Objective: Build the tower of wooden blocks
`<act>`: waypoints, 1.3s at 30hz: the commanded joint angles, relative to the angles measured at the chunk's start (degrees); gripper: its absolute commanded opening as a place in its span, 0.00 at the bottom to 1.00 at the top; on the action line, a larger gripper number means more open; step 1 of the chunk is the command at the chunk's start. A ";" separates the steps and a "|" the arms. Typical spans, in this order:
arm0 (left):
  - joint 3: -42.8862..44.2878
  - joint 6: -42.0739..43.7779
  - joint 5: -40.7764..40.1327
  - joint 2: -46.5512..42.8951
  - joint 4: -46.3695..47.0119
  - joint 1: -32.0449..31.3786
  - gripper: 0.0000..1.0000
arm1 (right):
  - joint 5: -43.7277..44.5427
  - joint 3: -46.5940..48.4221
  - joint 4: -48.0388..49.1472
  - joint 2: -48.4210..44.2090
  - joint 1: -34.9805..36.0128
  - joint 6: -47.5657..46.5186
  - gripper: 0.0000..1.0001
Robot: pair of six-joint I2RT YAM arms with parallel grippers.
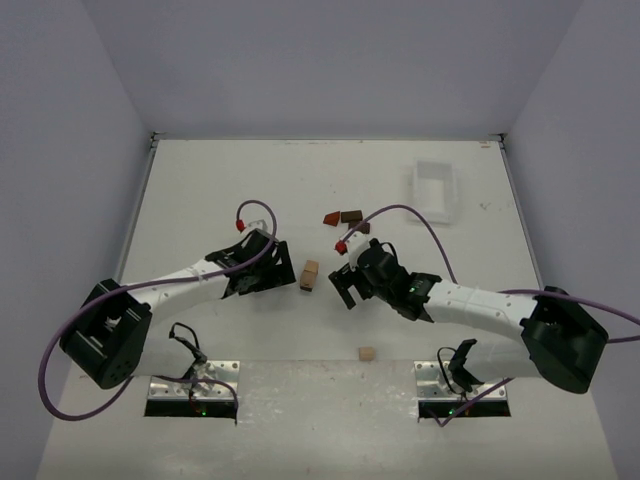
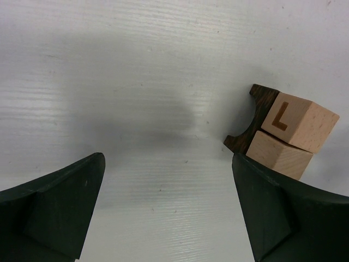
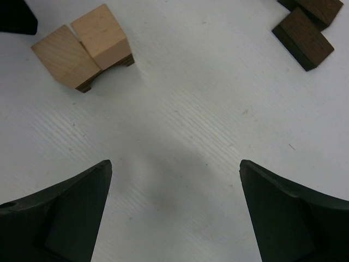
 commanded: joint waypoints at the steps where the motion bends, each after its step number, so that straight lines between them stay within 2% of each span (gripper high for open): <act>1: 1.92 -0.78 -4.41 -3.61 -3.40 -0.61 1.00 | -11.31 4.21 4.03 2.96 1.35 -8.43 0.99; 5: 1.39 -0.52 -5.32 -7.32 -5.07 -0.61 1.00 | -13.50 9.24 2.44 8.46 1.35 -12.90 0.99; 16: 0.44 0.10 -8.16 -10.83 -7.46 -0.52 1.00 | -14.80 17.13 0.84 14.79 2.06 -13.22 0.99; 22: 0.16 0.46 -8.41 -10.66 -7.11 -0.45 1.00 | -10.48 21.43 -0.91 18.50 2.68 -15.04 0.99; 39: -0.22 0.98 -8.86 -10.48 -6.50 -0.48 1.00 | -4.63 26.04 -1.56 24.17 2.76 -15.96 0.99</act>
